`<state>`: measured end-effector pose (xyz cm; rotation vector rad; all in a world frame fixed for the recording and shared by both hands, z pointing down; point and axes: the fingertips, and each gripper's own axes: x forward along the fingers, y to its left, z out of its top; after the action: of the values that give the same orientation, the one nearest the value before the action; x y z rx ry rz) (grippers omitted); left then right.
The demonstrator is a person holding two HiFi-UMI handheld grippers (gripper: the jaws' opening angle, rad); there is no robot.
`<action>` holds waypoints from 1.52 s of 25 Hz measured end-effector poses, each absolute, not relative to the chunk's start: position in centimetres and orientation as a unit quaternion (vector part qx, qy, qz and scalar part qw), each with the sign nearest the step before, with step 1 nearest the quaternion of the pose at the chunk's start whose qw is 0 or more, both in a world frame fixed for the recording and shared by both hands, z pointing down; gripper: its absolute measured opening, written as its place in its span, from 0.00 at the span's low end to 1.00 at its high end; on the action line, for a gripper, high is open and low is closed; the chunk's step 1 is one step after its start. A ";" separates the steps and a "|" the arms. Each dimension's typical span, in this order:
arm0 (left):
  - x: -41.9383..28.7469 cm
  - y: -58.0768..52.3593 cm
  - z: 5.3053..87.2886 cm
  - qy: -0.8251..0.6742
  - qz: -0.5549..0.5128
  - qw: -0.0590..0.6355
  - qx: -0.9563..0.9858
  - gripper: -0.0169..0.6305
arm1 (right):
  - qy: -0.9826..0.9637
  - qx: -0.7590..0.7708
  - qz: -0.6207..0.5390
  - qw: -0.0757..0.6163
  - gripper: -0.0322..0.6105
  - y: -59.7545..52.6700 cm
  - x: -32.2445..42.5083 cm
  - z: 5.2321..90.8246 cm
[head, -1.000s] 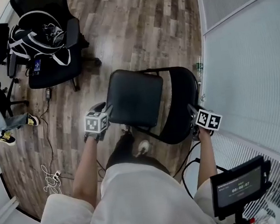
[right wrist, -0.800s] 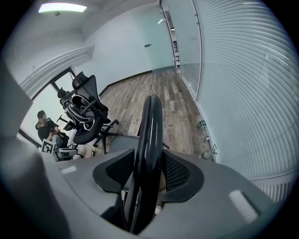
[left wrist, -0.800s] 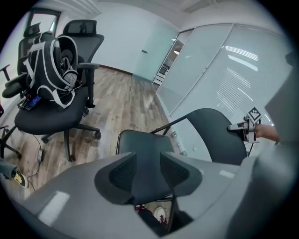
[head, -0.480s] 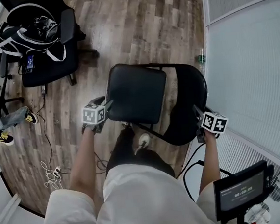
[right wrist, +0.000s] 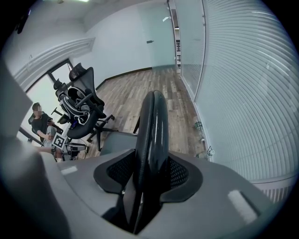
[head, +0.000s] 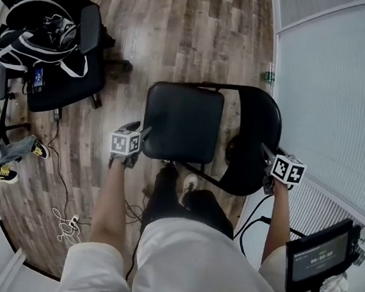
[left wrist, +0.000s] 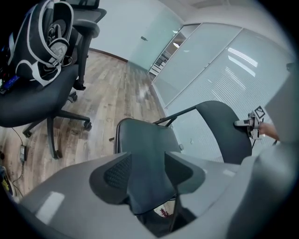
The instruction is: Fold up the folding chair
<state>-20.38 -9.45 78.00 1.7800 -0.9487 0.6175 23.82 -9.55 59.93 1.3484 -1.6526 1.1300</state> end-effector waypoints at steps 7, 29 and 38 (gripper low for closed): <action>-21.4 -9.3 83.5 -0.398 0.220 0.542 0.707 0.40 | -0.650 0.518 0.432 0.350 0.32 -9.9 23.0 59.9; -20.8 -9.4 92.0 -0.362 0.172 0.578 0.711 0.47 | -0.675 0.420 0.502 0.339 0.22 -8.7 21.0 59.5; -20.9 -9.4 93.2 -0.340 0.141 0.612 0.700 0.51 | -0.670 0.421 0.506 0.343 0.21 -8.8 21.0 58.9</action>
<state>-20.89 -9.42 93.21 1.6136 -0.7850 0.3261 21.01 -8.84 58.91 1.0949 -1.7423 1.3142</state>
